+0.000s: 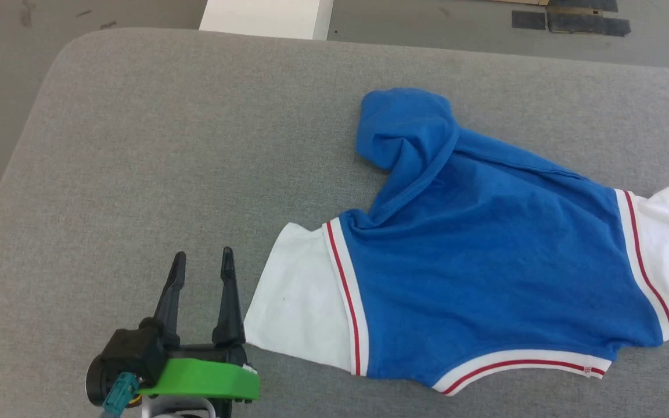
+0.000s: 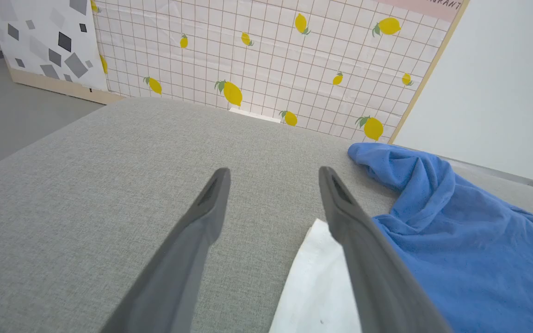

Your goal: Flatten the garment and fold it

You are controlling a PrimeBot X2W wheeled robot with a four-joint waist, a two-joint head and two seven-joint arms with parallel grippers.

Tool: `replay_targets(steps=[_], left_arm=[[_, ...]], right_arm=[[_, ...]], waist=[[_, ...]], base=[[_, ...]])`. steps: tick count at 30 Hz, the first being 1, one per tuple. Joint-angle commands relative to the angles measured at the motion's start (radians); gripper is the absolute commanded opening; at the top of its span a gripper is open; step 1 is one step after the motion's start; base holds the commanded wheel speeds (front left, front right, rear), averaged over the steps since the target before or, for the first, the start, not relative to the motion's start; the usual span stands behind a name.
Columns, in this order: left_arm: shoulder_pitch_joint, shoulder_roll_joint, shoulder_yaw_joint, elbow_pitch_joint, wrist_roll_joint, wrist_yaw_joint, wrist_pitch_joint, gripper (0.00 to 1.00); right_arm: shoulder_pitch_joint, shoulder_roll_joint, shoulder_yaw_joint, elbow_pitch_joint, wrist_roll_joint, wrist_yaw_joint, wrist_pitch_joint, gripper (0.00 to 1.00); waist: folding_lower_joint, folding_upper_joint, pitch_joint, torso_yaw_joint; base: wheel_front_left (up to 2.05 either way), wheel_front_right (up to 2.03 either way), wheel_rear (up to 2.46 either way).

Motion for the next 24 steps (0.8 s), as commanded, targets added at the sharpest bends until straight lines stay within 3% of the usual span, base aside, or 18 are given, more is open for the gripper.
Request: replay_targets(steps=[1,8,15,24], left_arm=[[-0.013,-0.003,0.000,-0.004,0.011,-0.006,-0.004,1.00],[0.012,-0.003,-0.005,-0.002,0.017,-0.006,-0.004,1.00],[0.056,-0.003,0.004,0.010,0.028,0.000,-0.004,1.00],[0.042,0.022,-0.021,0.099,0.075,-0.041,0.025,1.00]], right_arm=[[0.030,0.024,0.014,-0.039,0.010,-0.001,-0.034,1.00],[0.218,0.126,0.074,-0.221,0.041,-0.001,-0.200,1.00],[0.347,0.130,0.130,-0.188,0.192,-0.001,-0.310,1.00],[0.350,0.130,0.136,-0.202,0.170,-0.001,-0.316,1.00]], waist=[[0.0000,0.0000,-0.007,-0.002],[0.0000,0.0000,-0.021,-0.003],[0.0000,0.0000,-0.041,-0.020],[0.0000,0.0000,-0.061,-0.024]], base=[[0.00,0.00,0.00],[0.00,0.00,0.00],[0.00,0.00,0.00],[0.00,0.00,0.00]])
